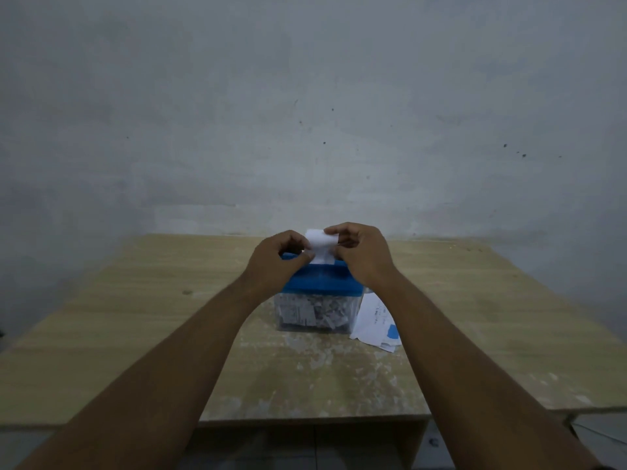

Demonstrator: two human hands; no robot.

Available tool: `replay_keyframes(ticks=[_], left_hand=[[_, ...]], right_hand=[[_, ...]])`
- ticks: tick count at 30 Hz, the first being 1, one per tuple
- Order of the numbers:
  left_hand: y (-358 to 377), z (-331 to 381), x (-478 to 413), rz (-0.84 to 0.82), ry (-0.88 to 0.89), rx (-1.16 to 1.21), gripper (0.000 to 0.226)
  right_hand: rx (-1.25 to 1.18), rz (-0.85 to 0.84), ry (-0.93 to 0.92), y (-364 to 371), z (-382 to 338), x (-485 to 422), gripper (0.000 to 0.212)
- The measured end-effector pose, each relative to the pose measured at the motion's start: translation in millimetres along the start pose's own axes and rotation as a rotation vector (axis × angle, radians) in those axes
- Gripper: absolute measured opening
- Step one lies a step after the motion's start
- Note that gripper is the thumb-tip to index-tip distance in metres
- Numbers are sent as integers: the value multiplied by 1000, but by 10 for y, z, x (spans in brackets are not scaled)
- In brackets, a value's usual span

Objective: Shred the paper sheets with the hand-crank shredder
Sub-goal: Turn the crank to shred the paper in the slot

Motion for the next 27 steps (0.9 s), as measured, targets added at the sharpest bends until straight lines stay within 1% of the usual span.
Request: replay_keyframes(ticks=[2,5,9,11,13,15,16,18,20,24,27], left_hand=[[87,-5,-24,-66,1,-28,16],[181,-3,-38,-129,-6,-58,26],[184,-86,-40,-94,-33,-55,41],[183,-118,-22,-82,-45,-61,45],[188,-135,-12,-76,-61,-62,48],[194,-155,-9,-75,-71,-50,48],[195,-164,-7,-74,-74,-42,48],[190,-191,-10,-70,-79,-34,46],[195,-204,-7,-72,-80,-28,45],[189,-209,-2,-56,-87,-27,41],[192,-218,4,-47,-84,-18,39]], right_hand=[[-2,-7,1,17,20,-9,45],[-8,-7,6,18,36,-12,43],[-9,-5,-15,-9,60,20,42],[37,52,-13,-86,135,60,39],[68,155,15,-209,261,138,29],[60,240,88,-303,457,258,23],[61,250,139,-313,578,327,23],[95,199,228,-246,819,462,25],[143,134,278,-170,981,588,24],[167,137,285,-173,1011,674,18],[196,80,307,-119,1065,673,18]])
Point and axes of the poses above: each hand's wrist, its own x-axis away from the middle knuckle, its own y-axis out of the palm, z = x × y, the point moved 9 cm from there along -x, towards the middle knuckle, and after that the axes turned 5 degrees about x, right-handed, at the moved point
